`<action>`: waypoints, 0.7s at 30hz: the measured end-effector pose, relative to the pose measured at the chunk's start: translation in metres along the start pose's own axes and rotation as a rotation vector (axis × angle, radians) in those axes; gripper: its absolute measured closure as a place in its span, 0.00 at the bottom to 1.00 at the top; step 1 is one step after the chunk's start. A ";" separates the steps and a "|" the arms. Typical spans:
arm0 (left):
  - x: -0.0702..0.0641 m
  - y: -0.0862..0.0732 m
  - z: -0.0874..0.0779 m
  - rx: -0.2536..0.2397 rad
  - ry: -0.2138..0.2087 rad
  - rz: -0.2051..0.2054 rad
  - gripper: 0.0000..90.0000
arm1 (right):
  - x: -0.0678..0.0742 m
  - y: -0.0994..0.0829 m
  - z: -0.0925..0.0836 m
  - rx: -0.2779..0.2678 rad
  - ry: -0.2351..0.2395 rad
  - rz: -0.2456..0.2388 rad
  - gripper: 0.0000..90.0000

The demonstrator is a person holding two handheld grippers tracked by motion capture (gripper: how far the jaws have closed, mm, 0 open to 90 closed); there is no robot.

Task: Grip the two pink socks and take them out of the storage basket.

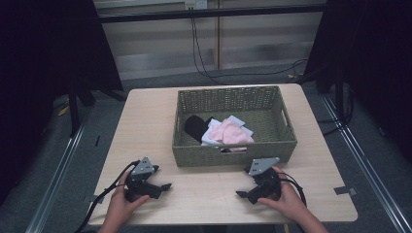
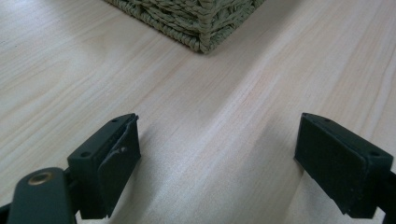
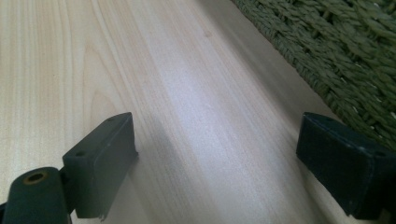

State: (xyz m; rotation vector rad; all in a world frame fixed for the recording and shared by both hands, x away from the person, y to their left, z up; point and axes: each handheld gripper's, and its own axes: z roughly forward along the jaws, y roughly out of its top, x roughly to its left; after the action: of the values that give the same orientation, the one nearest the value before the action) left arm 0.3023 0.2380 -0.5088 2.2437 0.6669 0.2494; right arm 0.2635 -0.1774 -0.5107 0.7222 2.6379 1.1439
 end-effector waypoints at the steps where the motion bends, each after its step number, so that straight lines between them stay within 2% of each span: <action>1: 0.000 0.000 0.000 0.001 0.000 0.002 0.15 | 0.000 0.000 0.000 0.000 -0.002 0.003 0.12; 8: 0.000 0.000 0.000 0.000 0.000 0.000 0.15 | 0.000 -0.001 -0.001 0.002 -0.013 0.017 0.13; 10: 0.000 0.000 0.000 0.002 0.001 0.002 0.15 | -0.001 0.004 -0.005 0.054 -0.016 0.021 0.17; 11: 0.000 0.000 0.000 0.002 0.001 0.001 0.15 | -0.002 0.009 -0.007 0.102 -0.014 0.017 0.18; 12: 0.000 0.000 0.000 0.002 0.001 0.001 0.15 | -0.002 0.009 -0.007 0.102 -0.014 0.017 0.18; 13: 0.000 0.000 0.000 0.002 0.000 0.001 0.15 | -0.004 0.014 -0.012 0.112 0.017 0.030 0.22; 16: 0.000 0.000 0.000 0.002 0.001 0.001 0.15 | -0.006 0.022 -0.018 0.128 0.046 0.037 0.25; 17: 0.000 0.000 0.000 0.002 0.001 0.002 0.15 | -0.006 0.032 -0.024 0.170 0.051 0.005 0.25; 18: 0.000 0.000 0.000 0.002 0.001 0.002 0.15 | -0.006 0.032 -0.024 0.170 0.051 0.005 0.25; 19: 0.000 0.000 0.000 0.002 0.001 0.001 0.15 | -0.006 0.043 -0.030 0.217 0.063 -0.008 0.25; 21: 0.000 0.000 0.000 0.002 0.001 0.002 0.15 | -0.004 0.051 -0.034 0.267 0.067 -0.020 0.25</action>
State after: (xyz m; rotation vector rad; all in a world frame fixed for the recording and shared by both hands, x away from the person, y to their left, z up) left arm 0.3024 0.2381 -0.5087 2.2466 0.6661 0.2503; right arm 0.2741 -0.1714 -0.4501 0.7106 2.8820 0.8322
